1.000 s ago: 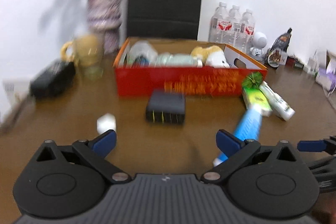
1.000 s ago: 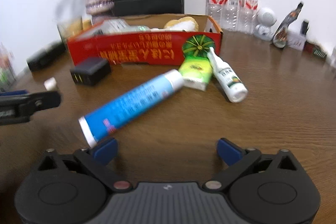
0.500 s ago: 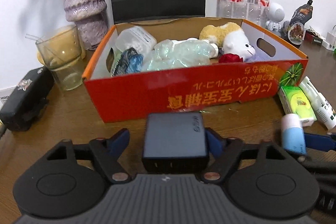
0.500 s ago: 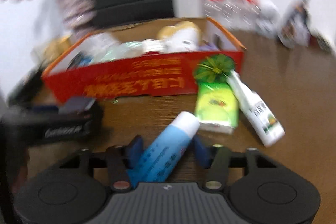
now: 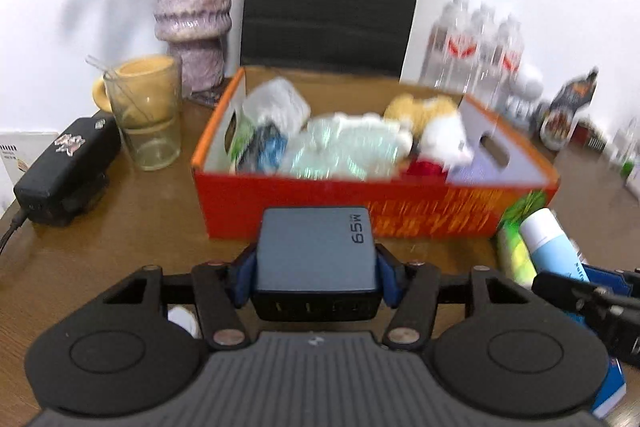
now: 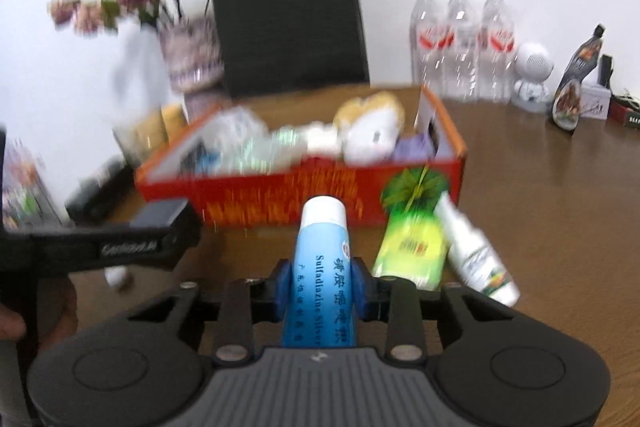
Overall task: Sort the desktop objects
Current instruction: 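Lower the charger and tube into the box and release them, then withdraw both tools from the box back over the table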
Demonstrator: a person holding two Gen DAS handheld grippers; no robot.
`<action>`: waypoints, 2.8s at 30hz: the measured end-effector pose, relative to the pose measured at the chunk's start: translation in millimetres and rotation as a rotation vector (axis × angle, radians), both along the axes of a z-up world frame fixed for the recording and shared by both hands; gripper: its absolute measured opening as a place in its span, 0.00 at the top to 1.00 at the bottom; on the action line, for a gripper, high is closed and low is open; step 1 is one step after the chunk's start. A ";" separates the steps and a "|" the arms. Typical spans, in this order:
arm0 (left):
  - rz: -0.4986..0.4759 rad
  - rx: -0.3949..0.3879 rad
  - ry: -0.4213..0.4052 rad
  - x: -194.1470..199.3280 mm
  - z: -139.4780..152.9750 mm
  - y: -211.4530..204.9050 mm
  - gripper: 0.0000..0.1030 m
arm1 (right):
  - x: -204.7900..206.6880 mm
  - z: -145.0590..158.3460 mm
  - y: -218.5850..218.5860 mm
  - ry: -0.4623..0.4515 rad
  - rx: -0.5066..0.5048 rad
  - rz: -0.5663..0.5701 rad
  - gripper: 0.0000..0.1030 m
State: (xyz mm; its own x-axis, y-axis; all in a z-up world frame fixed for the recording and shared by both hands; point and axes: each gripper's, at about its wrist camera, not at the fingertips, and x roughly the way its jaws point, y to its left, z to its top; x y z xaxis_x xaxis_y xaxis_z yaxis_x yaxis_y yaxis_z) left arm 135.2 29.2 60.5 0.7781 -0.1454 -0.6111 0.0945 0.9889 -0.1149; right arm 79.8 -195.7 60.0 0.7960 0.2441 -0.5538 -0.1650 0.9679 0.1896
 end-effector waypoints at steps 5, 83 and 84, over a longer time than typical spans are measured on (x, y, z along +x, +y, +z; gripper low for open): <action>-0.013 -0.019 -0.055 43.3 42.7 -5.3 0.43 | 28.8 52.4 -15.9 -0.112 0.005 -0.003 0.71; 0.085 0.124 -0.144 -129.8 -17.9 -16.3 0.00 | -61.8 -17.6 20.0 0.048 -0.110 -0.003 0.04; 0.087 0.111 -0.141 -133.1 -25.6 -14.1 0.00 | -68.3 -26.7 19.8 0.036 -0.099 -0.004 0.04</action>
